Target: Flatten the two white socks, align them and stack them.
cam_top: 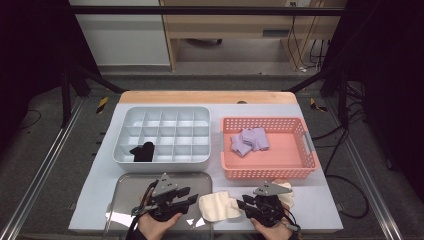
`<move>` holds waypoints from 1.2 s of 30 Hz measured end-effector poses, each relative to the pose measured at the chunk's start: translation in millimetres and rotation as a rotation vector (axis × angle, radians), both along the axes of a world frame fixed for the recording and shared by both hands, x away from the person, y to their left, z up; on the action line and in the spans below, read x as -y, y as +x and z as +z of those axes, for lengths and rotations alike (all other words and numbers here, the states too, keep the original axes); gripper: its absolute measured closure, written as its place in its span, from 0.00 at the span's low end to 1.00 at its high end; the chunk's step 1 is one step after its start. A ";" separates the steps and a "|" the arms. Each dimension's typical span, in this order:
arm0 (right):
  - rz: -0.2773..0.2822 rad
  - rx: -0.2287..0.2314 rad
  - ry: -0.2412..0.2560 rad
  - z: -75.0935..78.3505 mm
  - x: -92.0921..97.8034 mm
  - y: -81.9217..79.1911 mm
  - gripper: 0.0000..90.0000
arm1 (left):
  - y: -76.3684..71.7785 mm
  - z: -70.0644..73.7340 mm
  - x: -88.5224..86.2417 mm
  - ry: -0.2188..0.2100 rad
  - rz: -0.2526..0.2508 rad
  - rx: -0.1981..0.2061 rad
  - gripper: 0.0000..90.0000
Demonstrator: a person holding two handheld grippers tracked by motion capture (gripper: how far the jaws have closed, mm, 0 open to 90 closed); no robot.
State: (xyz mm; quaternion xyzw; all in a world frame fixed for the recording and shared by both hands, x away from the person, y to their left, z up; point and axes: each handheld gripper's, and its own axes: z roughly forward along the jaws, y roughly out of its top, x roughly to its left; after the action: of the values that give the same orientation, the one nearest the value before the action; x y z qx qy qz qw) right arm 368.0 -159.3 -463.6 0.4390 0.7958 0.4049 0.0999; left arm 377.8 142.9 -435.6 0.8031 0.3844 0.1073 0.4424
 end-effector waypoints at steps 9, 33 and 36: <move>0.009 -0.030 -0.043 -13.7 -3.4 -3.0 0.79 | 0.4 -16.3 18.5 0.070 -0.028 -0.048 0.67; -0.029 0.007 -0.089 -10.6 -4.1 13.9 0.98 | -5.8 -34.5 12.9 0.095 -0.025 -0.074 0.97; -0.029 0.000 -0.087 -11.2 -5.0 13.8 0.96 | -4.1 -33.6 11.0 0.093 -0.013 -0.052 0.95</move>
State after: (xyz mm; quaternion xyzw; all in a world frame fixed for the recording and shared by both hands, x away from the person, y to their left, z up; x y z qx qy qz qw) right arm 381.8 -154.3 -474.8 0.4455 0.8062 0.3687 0.1247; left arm 373.8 131.9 -469.2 0.8278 0.3851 0.1009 0.3952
